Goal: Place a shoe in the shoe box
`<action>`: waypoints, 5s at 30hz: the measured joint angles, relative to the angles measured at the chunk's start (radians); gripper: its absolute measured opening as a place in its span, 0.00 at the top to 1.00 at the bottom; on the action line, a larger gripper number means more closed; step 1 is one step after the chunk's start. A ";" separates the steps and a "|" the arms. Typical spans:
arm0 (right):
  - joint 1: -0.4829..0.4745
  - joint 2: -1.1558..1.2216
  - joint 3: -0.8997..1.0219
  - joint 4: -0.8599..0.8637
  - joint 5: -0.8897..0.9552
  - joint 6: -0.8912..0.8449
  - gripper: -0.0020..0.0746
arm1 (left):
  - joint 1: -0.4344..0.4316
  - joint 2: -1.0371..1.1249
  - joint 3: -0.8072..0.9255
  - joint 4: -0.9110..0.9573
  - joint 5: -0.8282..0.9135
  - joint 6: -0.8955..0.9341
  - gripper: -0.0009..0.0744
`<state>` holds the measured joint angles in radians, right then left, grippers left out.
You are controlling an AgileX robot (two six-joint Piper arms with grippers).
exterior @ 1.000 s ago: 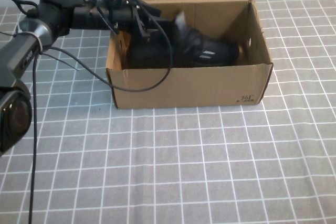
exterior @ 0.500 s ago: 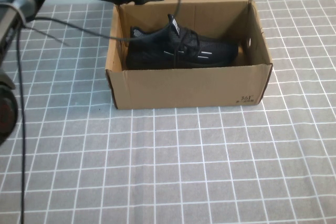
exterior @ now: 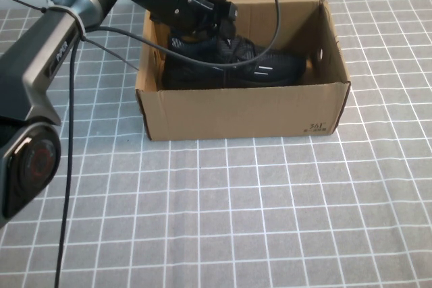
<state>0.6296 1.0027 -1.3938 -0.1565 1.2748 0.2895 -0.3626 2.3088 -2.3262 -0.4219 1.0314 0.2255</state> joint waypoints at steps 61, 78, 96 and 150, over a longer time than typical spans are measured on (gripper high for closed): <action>0.000 0.000 0.081 -0.005 -0.005 -0.037 0.99 | 0.067 0.197 0.000 -0.319 -0.051 1.131 0.95; 0.000 0.000 0.081 -0.001 -0.005 -0.037 0.99 | 0.067 0.207 0.000 -0.425 -0.088 1.328 0.97; 0.000 0.000 0.081 0.013 -0.005 -0.037 0.99 | 0.092 0.185 0.000 -0.398 -0.075 1.049 0.21; 0.000 -1.022 0.763 0.239 -0.478 -0.077 0.99 | 0.104 -1.735 1.525 0.095 -0.458 0.262 0.99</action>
<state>0.6296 -0.0190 -0.6306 0.0824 0.7968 0.2123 -0.2588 0.5739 -0.8014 -0.3265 0.5730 0.4874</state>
